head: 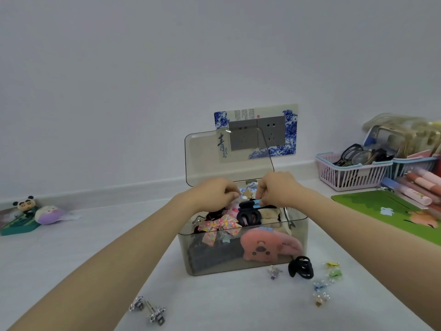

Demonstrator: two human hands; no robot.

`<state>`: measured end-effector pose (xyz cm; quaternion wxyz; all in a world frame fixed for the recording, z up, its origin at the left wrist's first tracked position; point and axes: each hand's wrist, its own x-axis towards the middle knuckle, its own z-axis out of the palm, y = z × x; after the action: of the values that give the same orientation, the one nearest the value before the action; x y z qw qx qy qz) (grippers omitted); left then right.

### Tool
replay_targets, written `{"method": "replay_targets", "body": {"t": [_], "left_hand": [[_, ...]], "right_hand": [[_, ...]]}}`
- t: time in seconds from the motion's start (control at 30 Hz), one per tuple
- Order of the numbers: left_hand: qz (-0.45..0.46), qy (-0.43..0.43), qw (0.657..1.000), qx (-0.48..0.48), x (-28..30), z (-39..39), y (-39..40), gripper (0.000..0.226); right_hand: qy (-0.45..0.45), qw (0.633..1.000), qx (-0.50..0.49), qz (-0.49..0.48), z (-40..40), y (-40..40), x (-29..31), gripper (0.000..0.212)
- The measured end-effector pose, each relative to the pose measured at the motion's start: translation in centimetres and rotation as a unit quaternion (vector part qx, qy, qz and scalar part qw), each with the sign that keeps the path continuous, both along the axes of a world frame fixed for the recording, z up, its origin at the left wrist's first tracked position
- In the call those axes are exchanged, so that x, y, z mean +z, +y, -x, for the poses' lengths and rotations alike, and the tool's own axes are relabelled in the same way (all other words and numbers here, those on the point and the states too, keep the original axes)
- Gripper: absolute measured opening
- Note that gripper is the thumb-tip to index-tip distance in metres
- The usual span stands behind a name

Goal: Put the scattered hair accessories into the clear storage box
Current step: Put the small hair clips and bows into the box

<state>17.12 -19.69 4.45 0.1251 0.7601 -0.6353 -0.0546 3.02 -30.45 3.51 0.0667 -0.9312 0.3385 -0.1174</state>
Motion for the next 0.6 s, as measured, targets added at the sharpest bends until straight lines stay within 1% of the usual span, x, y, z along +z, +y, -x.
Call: {"method": "replay_targets", "body": {"t": [0.1,0.17,0.23,0.33,0.43,0.47,0.5,0.6], "left_hand": [[0.050,-0.003,0.999,-0.005,0.4,0.6,1.6,0.029],[0.080,-0.004,0.997,-0.018,0.7,1.4,2.9,0.029],[0.112,-0.012,0.993,-0.032,0.7,2.6,4.3,0.028],[0.176,-0.030,0.983,-0.050,0.4,4.3,6.3,0.024],[0.268,-0.022,0.960,-0.074,-0.7,6.5,8.2,0.024],[0.276,-0.027,0.957,-0.078,-1.2,7.3,8.7,0.025],[0.265,-0.034,0.960,-0.082,-1.8,8.3,9.0,0.026],[0.174,-0.030,0.980,-0.090,-3.5,11.1,8.7,0.024]], "right_hand": [[0.002,1.000,0.017,-0.020,0.6,0.1,0.2,0.017],[-0.018,0.999,0.032,-0.028,1.5,0.6,0.5,0.022],[-0.083,0.995,0.041,-0.036,3.0,1.5,0.8,0.023],[-0.192,0.978,0.057,-0.051,6.2,4.0,1.1,0.016],[-0.245,0.964,0.063,-0.079,9.6,7.0,0.6,0.010],[-0.243,0.963,0.058,-0.099,10.6,7.8,0.3,0.012],[-0.224,0.967,0.048,-0.112,11.2,8.3,-0.1,0.014],[-0.125,0.987,0.009,-0.102,12.2,8.8,-1.8,0.014]]}}
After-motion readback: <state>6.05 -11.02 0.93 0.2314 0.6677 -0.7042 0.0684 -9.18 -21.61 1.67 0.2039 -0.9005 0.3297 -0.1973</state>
